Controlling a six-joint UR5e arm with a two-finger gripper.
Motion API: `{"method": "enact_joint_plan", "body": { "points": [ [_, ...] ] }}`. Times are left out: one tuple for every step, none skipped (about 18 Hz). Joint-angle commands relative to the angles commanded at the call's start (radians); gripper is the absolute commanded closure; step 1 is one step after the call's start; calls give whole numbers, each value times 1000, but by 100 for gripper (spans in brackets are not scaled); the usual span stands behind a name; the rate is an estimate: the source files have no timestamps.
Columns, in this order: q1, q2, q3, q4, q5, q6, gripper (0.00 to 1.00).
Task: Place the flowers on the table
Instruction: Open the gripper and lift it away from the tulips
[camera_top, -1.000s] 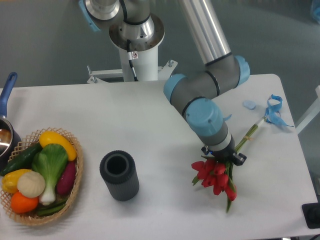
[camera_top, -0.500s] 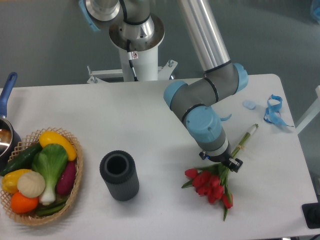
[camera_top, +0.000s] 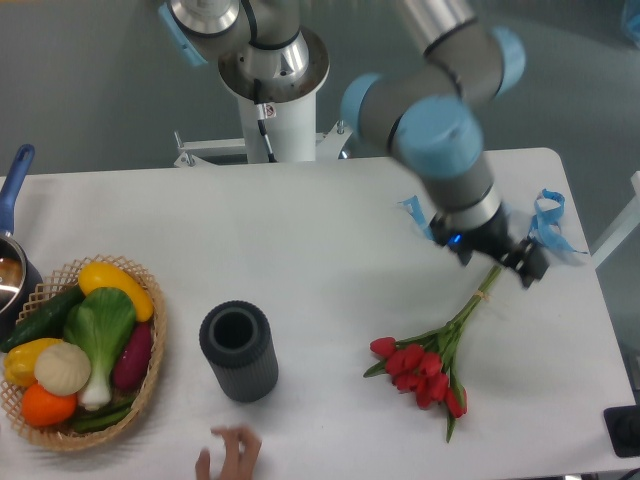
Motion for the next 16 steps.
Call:
{"method": "enact_joint_plan", "body": {
  "points": [
    [26,14,0,-41,-13,57,0],
    [52,25,3,-71,-19,112,0],
    [78,32,12,-88,-36,157,0],
    [109,40,12,-106,-75,193,0],
    [144,43,15,-121,-123,227,0],
    [170,48,12,-134,-158,253,0],
    [193,51,8,-143,-187,279,0],
    [224,57,5,-147,-213,315,0],
    [253,55,5,-158,-238,355,0],
    [290,55,-3,-166,-261,429,0],
    [313,55,-8,-167,-279,477,0],
    [333,54,-8,-169,-293,506,0],
    [342,51,-8,-169,-301,519,0],
    [344,48,-9,-169,-306,521,0],
    [342,48,-9,-169,-306,521,0],
    [338,48,-12,-169,-306,521,0]
  ]
}}
